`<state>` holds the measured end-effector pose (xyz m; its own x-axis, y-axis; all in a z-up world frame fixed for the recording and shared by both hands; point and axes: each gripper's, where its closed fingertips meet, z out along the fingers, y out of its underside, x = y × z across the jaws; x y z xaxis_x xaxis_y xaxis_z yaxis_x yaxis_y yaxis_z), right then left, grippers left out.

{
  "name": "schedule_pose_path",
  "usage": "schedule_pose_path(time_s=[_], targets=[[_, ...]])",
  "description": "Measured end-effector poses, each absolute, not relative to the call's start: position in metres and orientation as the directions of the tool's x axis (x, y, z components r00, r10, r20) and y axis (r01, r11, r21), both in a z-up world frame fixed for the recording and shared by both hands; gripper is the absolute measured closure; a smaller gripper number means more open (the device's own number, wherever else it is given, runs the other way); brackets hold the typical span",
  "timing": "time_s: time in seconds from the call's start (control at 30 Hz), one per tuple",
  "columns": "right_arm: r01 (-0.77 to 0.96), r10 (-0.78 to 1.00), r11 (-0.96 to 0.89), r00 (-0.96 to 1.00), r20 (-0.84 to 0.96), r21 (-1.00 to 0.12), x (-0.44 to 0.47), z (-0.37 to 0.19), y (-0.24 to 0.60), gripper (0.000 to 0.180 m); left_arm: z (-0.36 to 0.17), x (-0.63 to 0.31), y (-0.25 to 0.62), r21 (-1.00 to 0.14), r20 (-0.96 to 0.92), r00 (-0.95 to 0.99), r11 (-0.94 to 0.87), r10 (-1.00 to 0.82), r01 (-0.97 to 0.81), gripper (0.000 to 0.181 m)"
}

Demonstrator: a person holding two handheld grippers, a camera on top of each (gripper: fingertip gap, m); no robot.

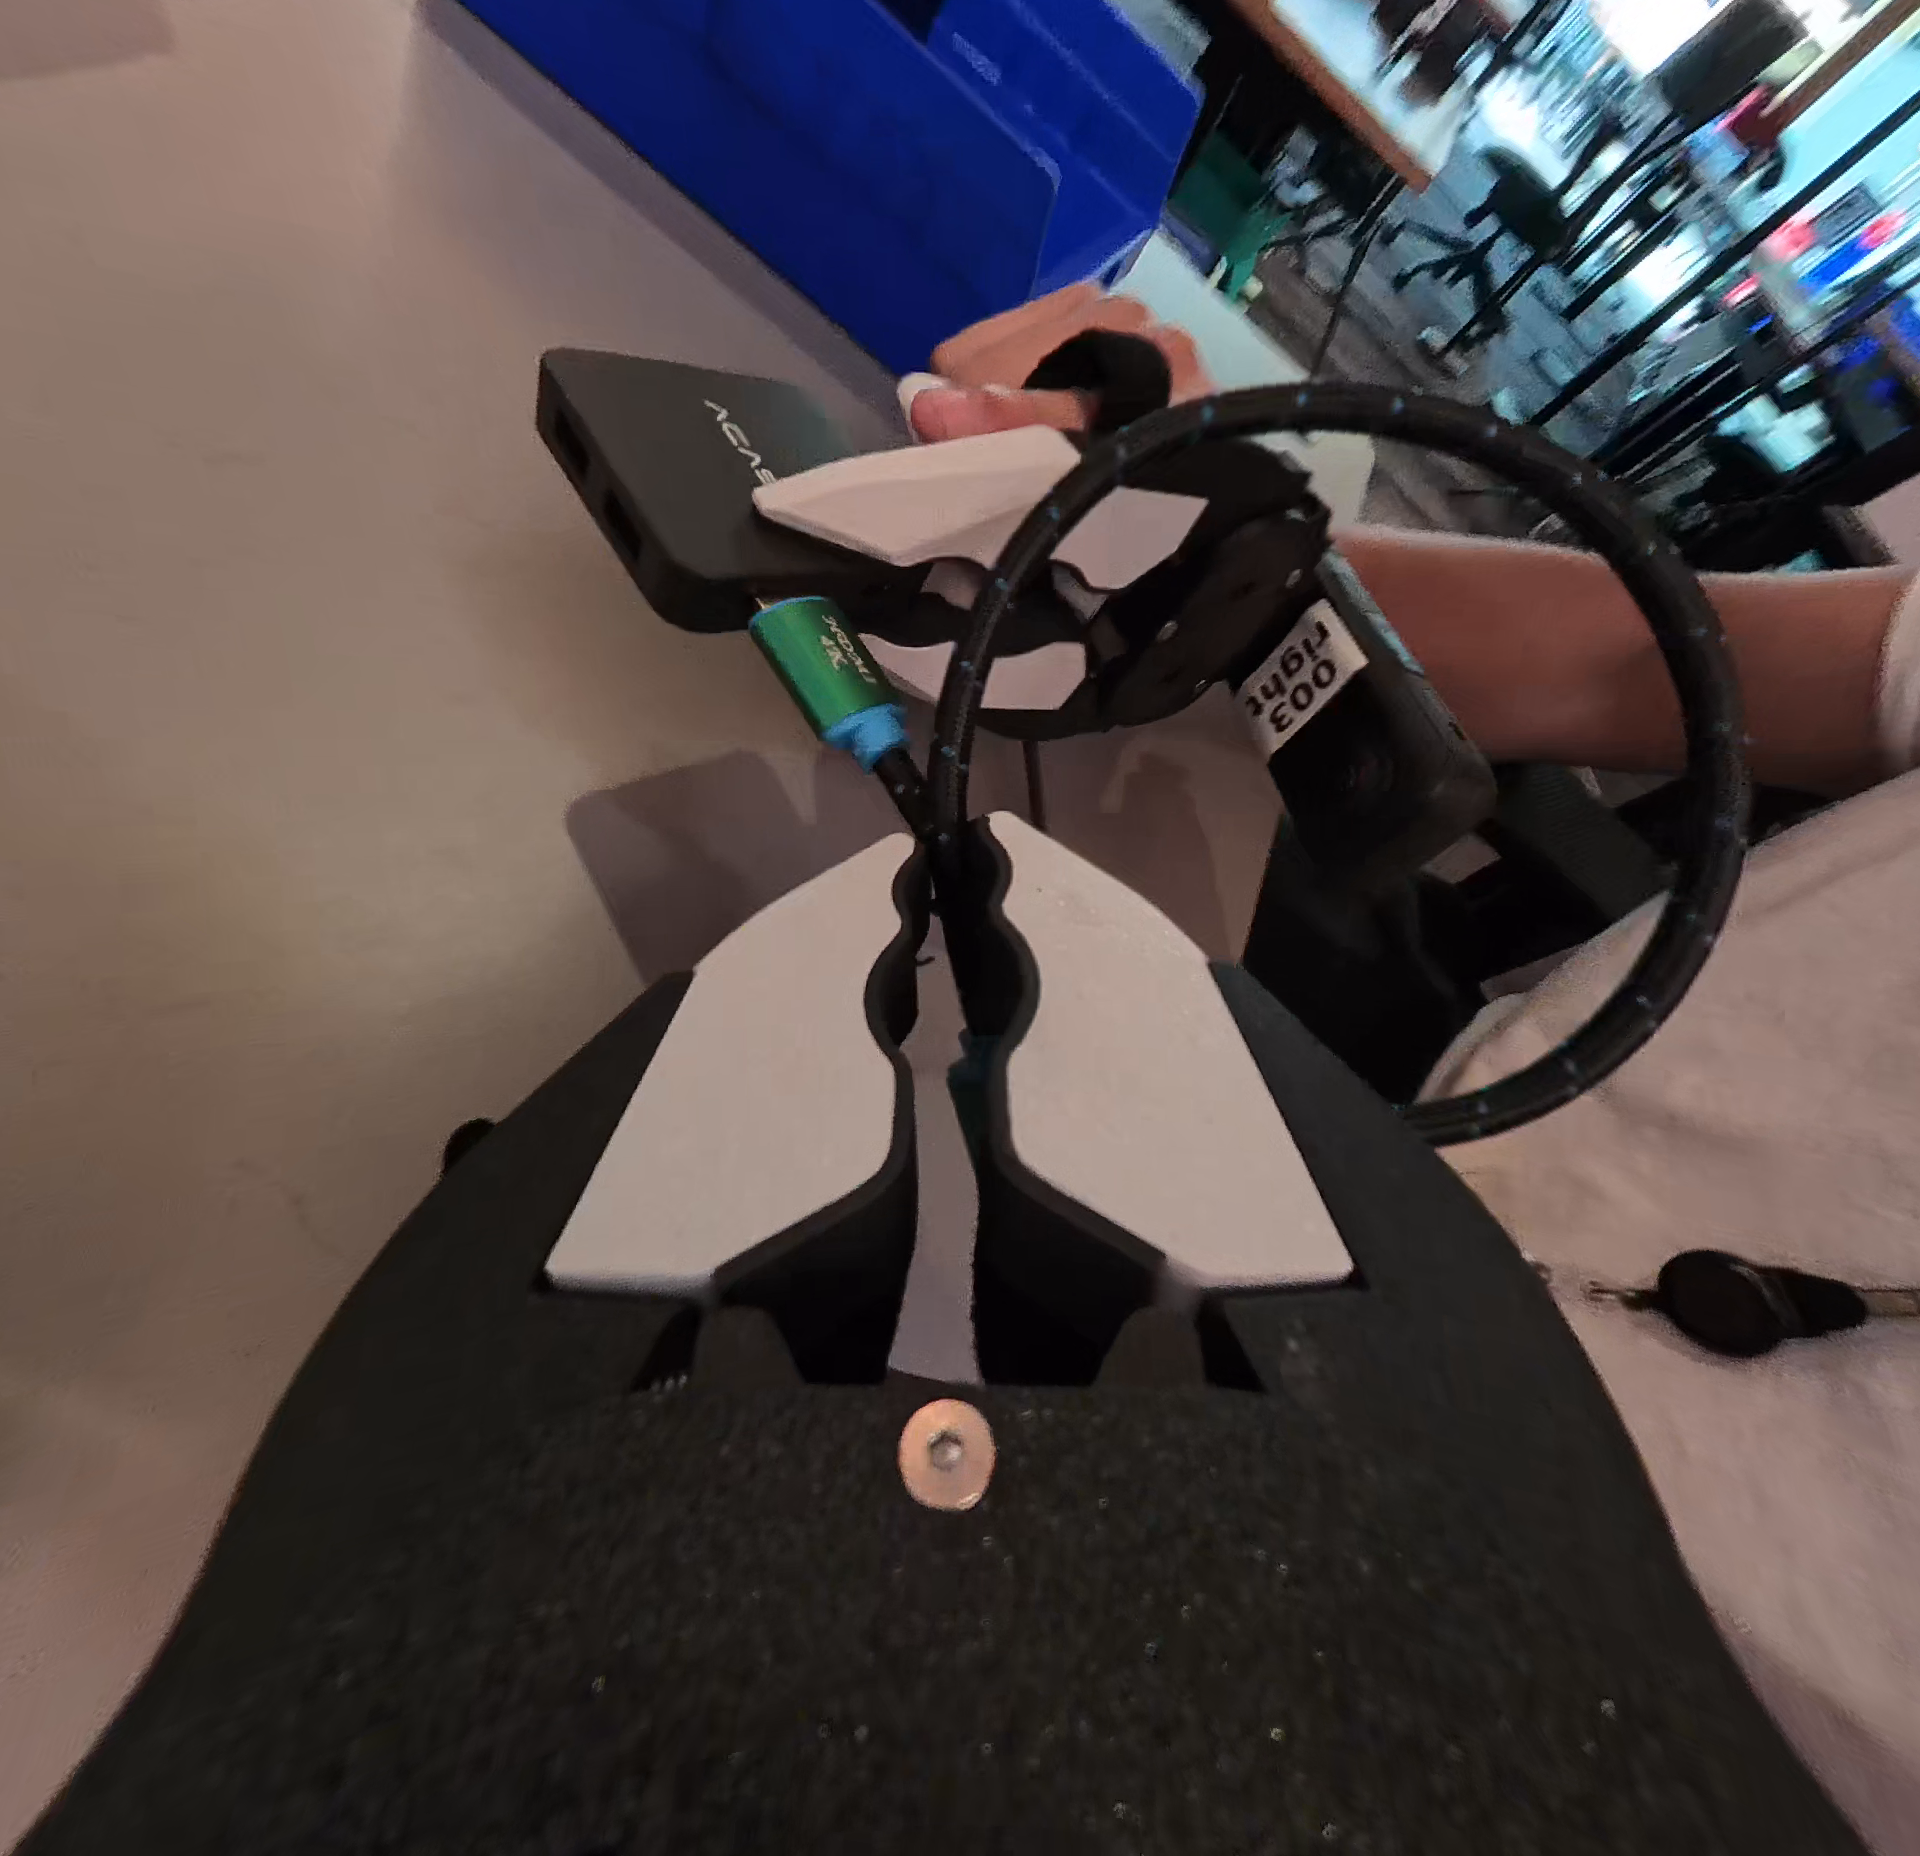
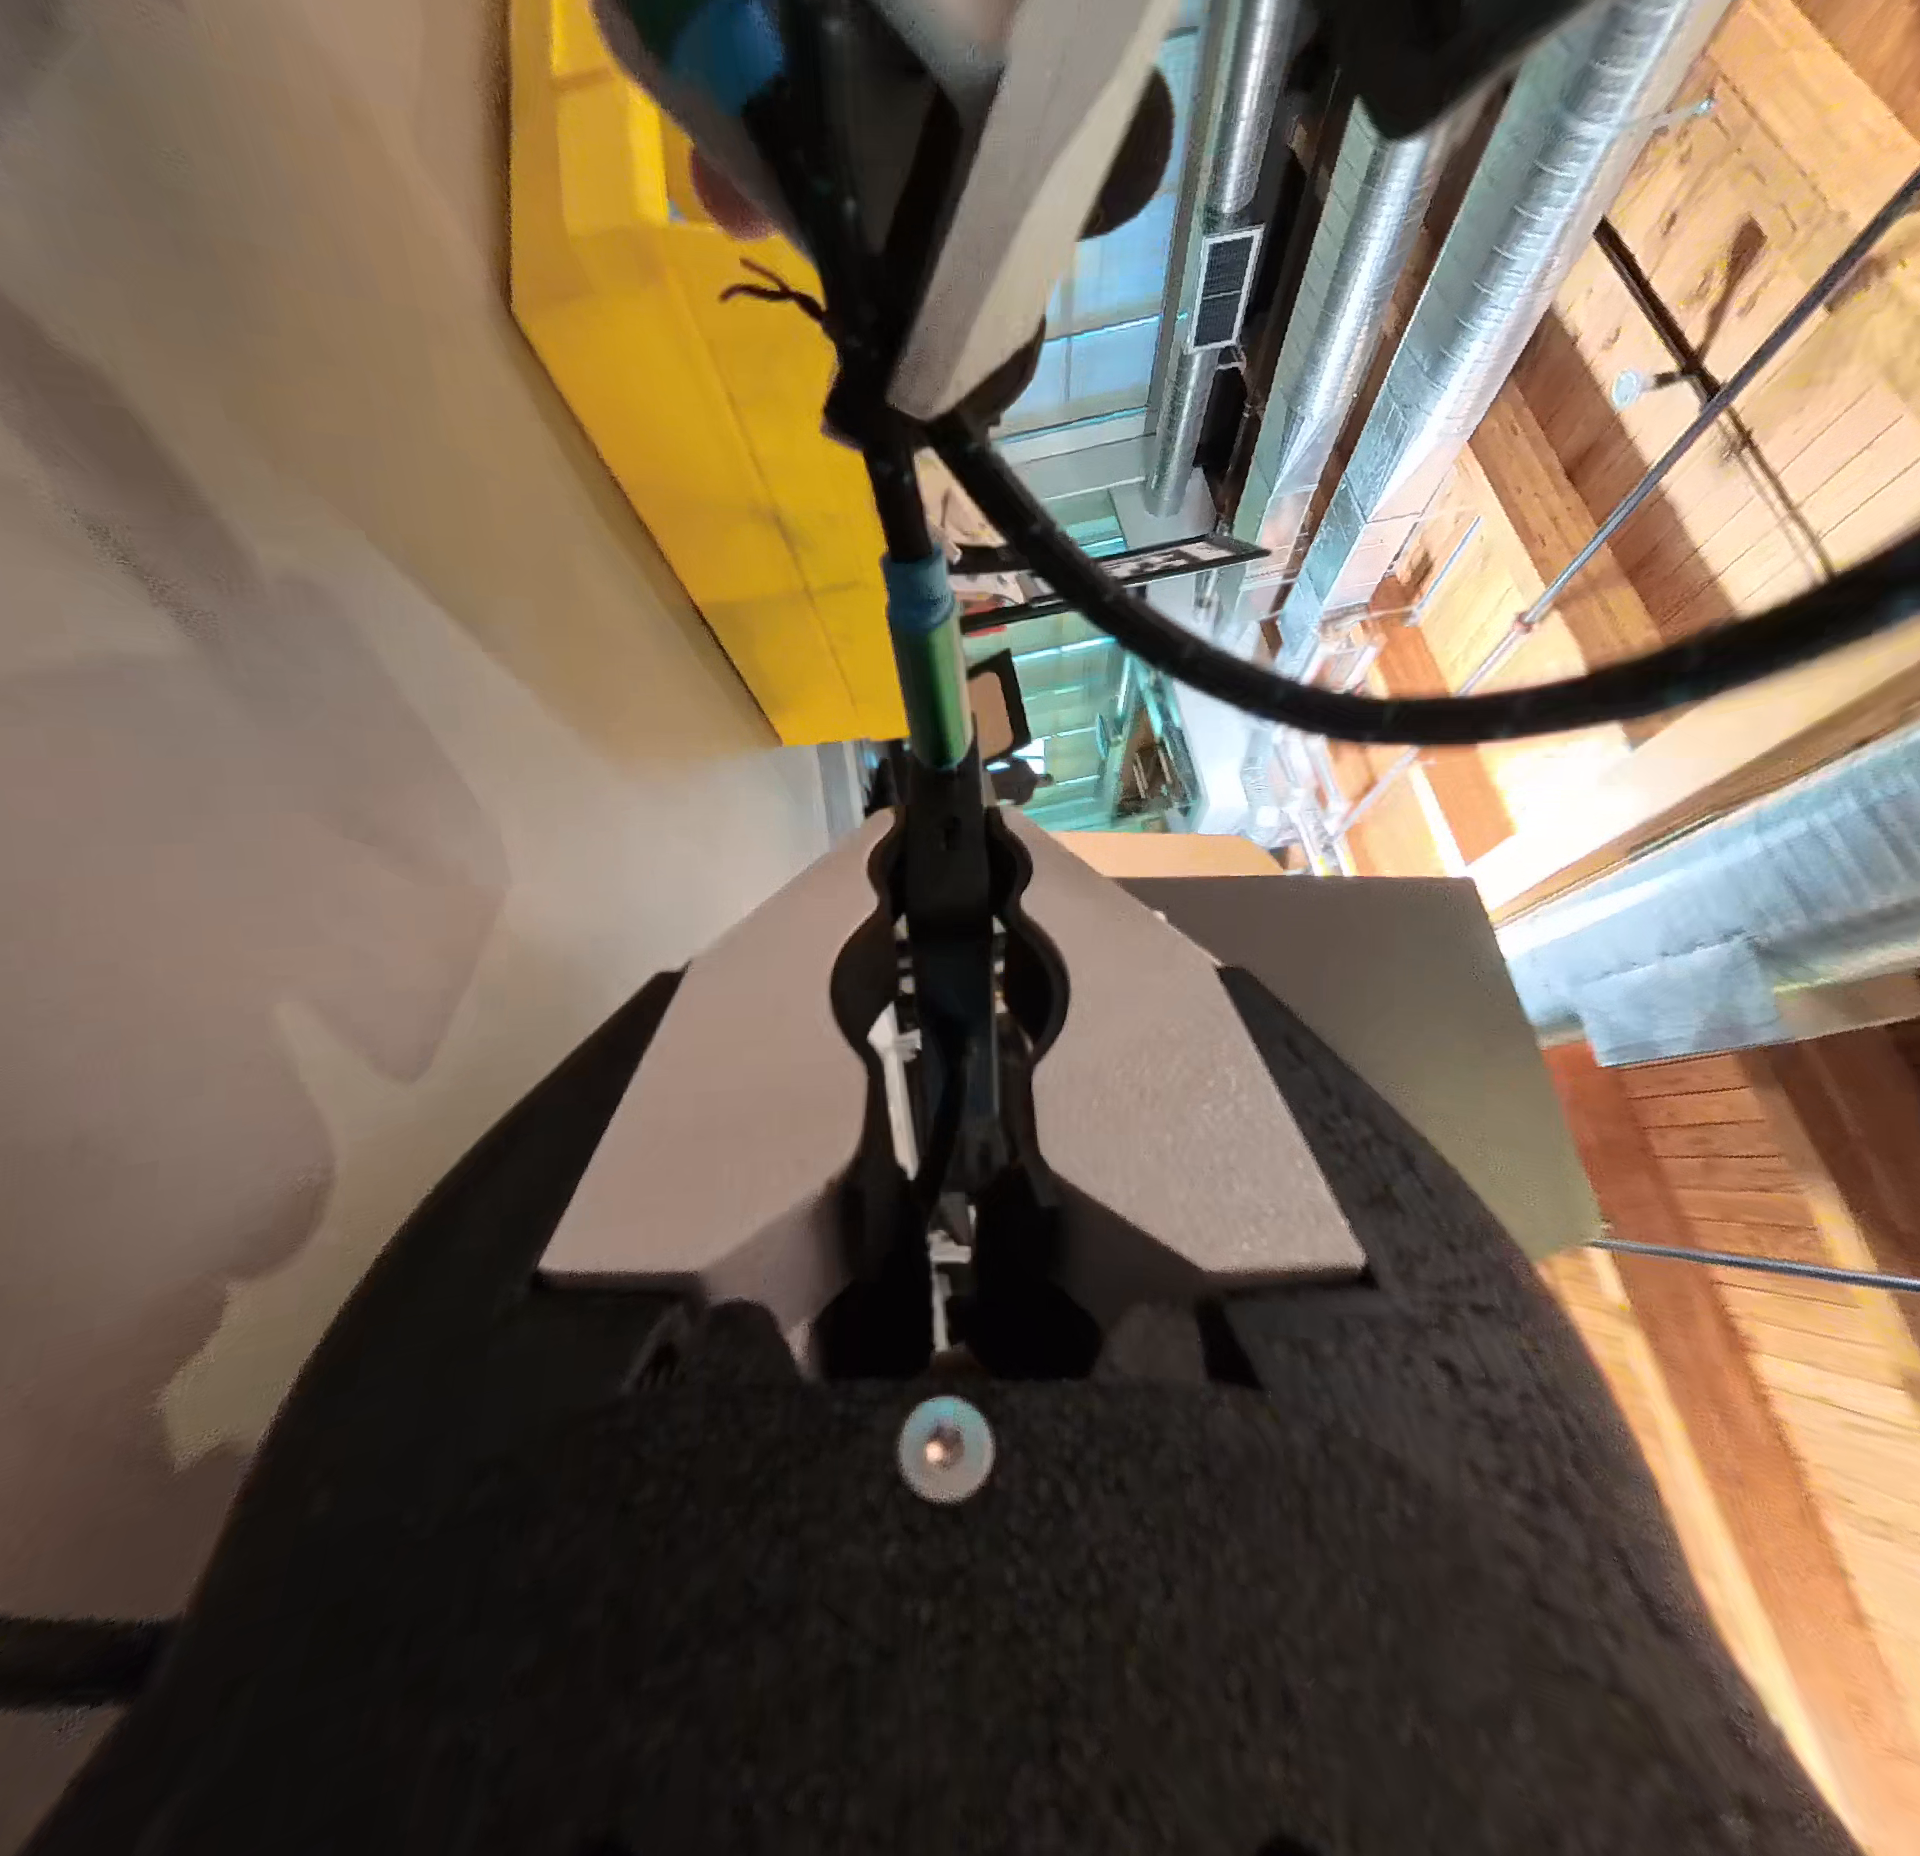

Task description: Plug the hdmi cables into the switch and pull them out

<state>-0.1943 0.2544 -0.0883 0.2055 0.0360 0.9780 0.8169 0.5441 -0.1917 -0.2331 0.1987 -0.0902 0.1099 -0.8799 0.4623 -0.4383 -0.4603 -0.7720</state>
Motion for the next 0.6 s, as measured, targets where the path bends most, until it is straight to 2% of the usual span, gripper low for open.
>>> schedule_pose_path(time_s=[0.03,0.23,0.4,0.53,0.6], targets=[[0.808,0.048,0.551,0.217,0.975,-0.207,-0.195,-0.087,0.253,0.167,-0.088,-0.234,0.199,-0.773,0.475,0.094,-0.466,-0.875,-0.432,0.174],[0.769,0.128,0.560,0.287,0.949,-0.308,-0.202,-0.088,0.249,0.167,-0.083,-0.236,0.192,-0.799,0.458,0.018,-0.420,-0.889,-0.430,0.174],[0.767,0.127,0.559,0.297,0.946,-0.316,-0.201,-0.087,0.249,0.167,-0.081,-0.234,0.192,-0.806,0.467,0.015,-0.433,-0.884,-0.402,0.174],[0.734,0.213,0.548,0.343,0.915,-0.402,-0.200,-0.089,0.254,0.166,-0.060,-0.236,0.200,-0.884,0.394,0.027,-0.387,-0.919,-0.260,0.172],[0.713,0.272,0.505,0.403,0.874,-0.486,-0.197,-0.091,0.258,0.167,-0.040,-0.249,0.214,-0.920,0.366,0.064,-0.371,-0.929,-0.126,0.163]])
